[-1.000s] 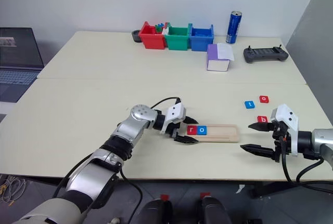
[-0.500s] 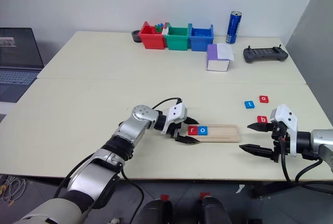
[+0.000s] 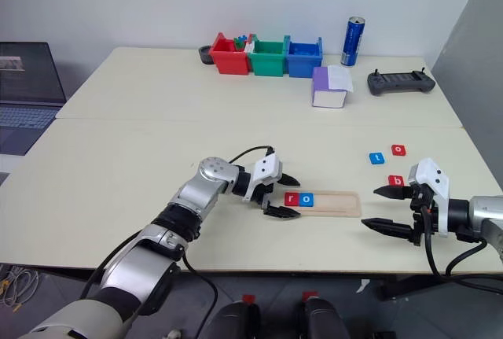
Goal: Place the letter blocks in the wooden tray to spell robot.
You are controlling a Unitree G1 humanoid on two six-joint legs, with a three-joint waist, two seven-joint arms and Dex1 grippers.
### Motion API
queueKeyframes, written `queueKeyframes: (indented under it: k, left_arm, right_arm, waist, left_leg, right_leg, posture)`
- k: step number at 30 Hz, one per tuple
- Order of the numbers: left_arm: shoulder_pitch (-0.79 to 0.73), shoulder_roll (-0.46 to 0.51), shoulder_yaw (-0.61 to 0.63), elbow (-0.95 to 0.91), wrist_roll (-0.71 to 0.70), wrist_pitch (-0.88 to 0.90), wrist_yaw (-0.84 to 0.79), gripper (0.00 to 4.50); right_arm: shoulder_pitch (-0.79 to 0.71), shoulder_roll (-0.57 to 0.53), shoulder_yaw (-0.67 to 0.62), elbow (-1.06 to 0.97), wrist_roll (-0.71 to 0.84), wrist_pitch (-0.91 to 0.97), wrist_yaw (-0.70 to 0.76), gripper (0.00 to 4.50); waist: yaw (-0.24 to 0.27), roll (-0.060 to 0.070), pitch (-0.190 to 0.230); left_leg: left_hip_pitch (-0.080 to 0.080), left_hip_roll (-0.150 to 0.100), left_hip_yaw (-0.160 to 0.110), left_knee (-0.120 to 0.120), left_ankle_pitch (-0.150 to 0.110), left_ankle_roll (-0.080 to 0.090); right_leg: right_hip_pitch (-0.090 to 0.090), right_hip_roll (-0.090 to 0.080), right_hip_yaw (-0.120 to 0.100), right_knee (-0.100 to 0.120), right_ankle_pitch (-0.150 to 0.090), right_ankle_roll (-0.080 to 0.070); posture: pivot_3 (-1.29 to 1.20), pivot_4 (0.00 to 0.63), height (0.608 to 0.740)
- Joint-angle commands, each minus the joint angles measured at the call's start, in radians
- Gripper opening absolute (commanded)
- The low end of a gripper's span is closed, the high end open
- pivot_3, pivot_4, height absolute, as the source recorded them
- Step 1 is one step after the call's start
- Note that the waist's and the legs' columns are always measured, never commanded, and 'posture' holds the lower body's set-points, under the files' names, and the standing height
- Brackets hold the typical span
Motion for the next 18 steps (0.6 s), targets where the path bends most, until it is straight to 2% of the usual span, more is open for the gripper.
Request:
queueKeyframes:
  k: [1,9,14,18]
  left_arm:
    - [-0.020,0.034,0.023,-0.086,-0.019,0.018,-0.017,4.49]
    - [-0.008,0.184,0.116,-0.280,-0.132,0.106,-0.096,4.49]
    - [0.089,0.327,0.247,-0.367,-0.262,0.125,-0.170,4.49]
    - [0.148,0.411,0.344,-0.458,-0.402,0.283,-0.192,4.49]
  right_arm:
    - [-0.012,-0.007,-0.024,-0.003,0.012,-0.018,0.004,4.50]
    - [-0.019,-0.021,-0.070,0.041,-0.005,-0.026,-0.022,4.50]
    - [-0.063,0.021,-0.082,0.107,-0.097,-0.040,-0.196,4.50]
    - [-0.088,0.037,-0.108,0.154,-0.101,0.025,-0.290,4.50]
  waist:
    - [0.000,0.000,0.000]
    - [-0.001,0.000,0.000]
    - [-0.007,0.001,0.000]
    - [-0.003,0.001,0.000]
  left_leg:
    - [0.000,0.000,0.000,0.000,0.000,0.000]
    - [0.001,0.000,0.000,0.000,0.000,0.000]
    - [0.003,0.001,0.002,0.000,0.000,0.000]
    - [0.004,0.002,0.003,0.000,0.001,-0.001]
  right_leg:
    - [0.000,0.000,0.000,0.000,0.000,0.000]
    - [0.000,0.000,0.000,0.001,0.000,0.000]
    - [0.000,0.000,0.002,0.003,0.000,0.000]
    - [0.000,0.000,0.003,0.005,0.000,-0.001]
  posture:
    - [0.00,0.150,0.740]
    - [0.00,0.150,0.740]
    - [0.00,0.150,0.740]
    - [0.00,0.150,0.740]
